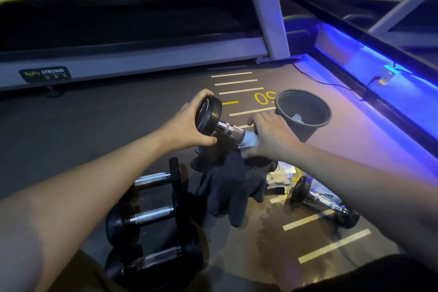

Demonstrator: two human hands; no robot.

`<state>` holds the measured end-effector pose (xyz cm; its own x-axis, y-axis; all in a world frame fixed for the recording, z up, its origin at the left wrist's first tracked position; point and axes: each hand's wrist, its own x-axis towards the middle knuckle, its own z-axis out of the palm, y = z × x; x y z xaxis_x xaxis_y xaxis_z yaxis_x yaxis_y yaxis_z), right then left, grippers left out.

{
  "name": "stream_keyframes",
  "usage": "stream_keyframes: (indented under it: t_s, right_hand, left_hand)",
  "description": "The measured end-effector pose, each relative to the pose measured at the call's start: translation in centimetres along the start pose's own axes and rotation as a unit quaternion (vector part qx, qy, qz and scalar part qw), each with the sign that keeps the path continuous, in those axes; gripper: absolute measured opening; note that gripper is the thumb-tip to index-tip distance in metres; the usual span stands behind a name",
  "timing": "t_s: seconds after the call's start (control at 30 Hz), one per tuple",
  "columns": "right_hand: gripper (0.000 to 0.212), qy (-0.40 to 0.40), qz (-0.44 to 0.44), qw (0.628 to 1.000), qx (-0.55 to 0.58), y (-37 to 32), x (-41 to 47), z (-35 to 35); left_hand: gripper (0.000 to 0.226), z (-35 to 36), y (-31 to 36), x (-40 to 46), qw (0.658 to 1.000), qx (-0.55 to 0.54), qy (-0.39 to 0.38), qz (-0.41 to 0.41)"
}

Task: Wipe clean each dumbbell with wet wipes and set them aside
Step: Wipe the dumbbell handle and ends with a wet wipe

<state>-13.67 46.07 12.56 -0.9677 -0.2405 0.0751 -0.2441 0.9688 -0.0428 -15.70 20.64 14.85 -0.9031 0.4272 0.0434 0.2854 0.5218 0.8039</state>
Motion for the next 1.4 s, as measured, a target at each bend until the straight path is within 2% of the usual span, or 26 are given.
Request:
stream_keyframes:
  t_s: [0.07, 0.13, 0.23, 0.33, 0.43, 0.53, 0.67, 0.73, 0.87, 1.07, 1.23, 1.3, 1.4]
  right_hand:
    - [0.078, 0.001, 0.012, 0.998, 0.069, 0.5, -0.3, -0.4]
    - [0.067, 0.024, 0.003, 0.996, 0.081, 0.8, -0.7, -0.7]
    - [0.063, 0.048, -0.014, 0.999, 0.013, 0.4, -1.1, -0.1]
    - [0.061, 0.044, 0.005, 0.994, -0.096, -0.6, -0.9, 0.7]
    - [0.042, 0.028, -0.005, 0.992, -0.119, -1.6, -0.6, 1.1]
    - [0.026, -0.043, -0.005, 0.997, -0.069, -1.4, 0.1, 0.0]
    - [0.023, -0.177, -0.018, 0.984, 0.032, 0.1, 1.5, -1.9]
    - [0.024, -0.153, -0.021, 0.988, 0.027, 0.0, 1.3, -1.8]
    - [0.033, -0.023, -0.05, 0.997, -0.047, -0.3, 0.5, 0.1]
    - [0.041, 0.055, -0.047, 0.997, 0.001, 0.1, -1.2, -0.7]
    - [0.023, 0.122, -0.014, 0.992, 0.039, 1.2, -2.3, -3.0]
    - [0.027, 0.122, 0.027, 0.991, 0.043, 1.8, -2.7, -3.4]
    - [0.03, 0.073, 0.094, 0.988, 0.1, 2.3, -3.2, -3.6]
  left_hand:
    - [0.1, 0.0, -0.3, 0.0, 1.0, -0.003, 0.0, -0.002]
    - [0.099, 0.0, -0.4, 0.1, 1.0, -0.005, -0.001, -0.004]
    - [0.098, 0.1, -0.3, 0.2, 1.0, -0.007, 0.001, -0.002]
    - [0.099, 0.2, -0.2, 0.4, 1.0, -0.007, 0.002, 0.003]
    - [0.097, 0.2, -0.1, 0.2, 1.0, 0.006, 0.004, 0.007]
    - [0.097, 0.2, 0.0, 0.0, 1.0, 0.009, 0.005, 0.006]
    - [0.096, 0.3, 0.2, 0.0, 1.0, 0.008, 0.008, 0.003]
    - [0.095, 0.3, 0.5, 0.0, 1.0, 0.017, 0.008, 0.003]
    - [0.095, 0.1, 0.4, -0.3, 1.0, 0.017, 0.005, -0.002]
    - [0.098, -0.1, 0.2, -0.3, 1.0, 0.016, -0.003, -0.016]
    - [0.099, -0.1, 0.1, -0.3, 1.0, 0.018, -0.006, -0.021]
    - [0.099, -0.1, 0.1, -0.3, 1.0, 0.017, -0.008, -0.024]
    - [0.099, -0.1, 0.3, -0.4, 1.0, 0.019, -0.008, -0.024]
